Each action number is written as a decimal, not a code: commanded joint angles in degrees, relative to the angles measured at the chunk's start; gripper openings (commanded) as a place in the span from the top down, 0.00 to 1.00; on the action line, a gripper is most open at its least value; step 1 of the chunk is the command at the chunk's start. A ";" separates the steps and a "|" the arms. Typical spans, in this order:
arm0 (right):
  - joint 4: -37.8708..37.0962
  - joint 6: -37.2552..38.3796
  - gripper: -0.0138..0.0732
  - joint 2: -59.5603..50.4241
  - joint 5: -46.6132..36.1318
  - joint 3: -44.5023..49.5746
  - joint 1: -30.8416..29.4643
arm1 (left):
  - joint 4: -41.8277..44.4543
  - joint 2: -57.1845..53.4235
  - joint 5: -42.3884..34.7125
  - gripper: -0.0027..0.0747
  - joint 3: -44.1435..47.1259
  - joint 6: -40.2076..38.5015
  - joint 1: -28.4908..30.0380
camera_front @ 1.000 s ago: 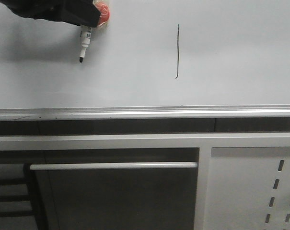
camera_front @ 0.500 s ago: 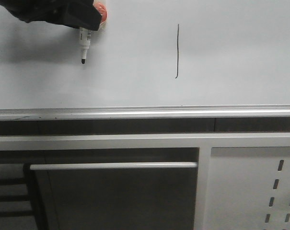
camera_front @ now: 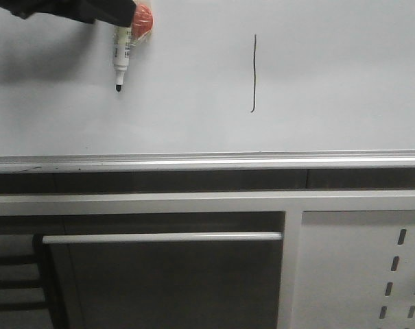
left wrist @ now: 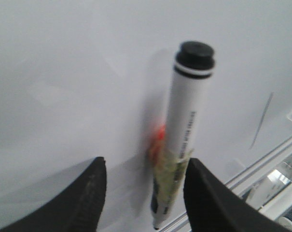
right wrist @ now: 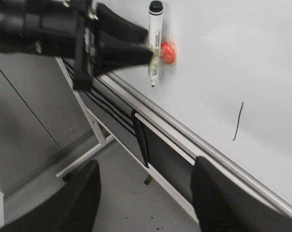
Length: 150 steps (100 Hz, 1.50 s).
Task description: Write number 1 on whiteboard
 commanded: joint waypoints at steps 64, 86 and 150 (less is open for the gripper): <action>-8.43 11.55 0.90 -20.34 -15.64 7.36 -0.49 | -4.15 -40.95 -8.23 0.99 15.72 -0.43 0.28; -8.35 11.55 0.90 -35.66 -22.67 22.73 -0.49 | -4.15 -56.28 -4.33 0.99 26.80 -1.28 0.28; -7.04 11.55 0.90 -50.42 -26.37 38.18 -0.49 | -4.25 -71.05 -3.62 0.99 34.74 -1.76 0.28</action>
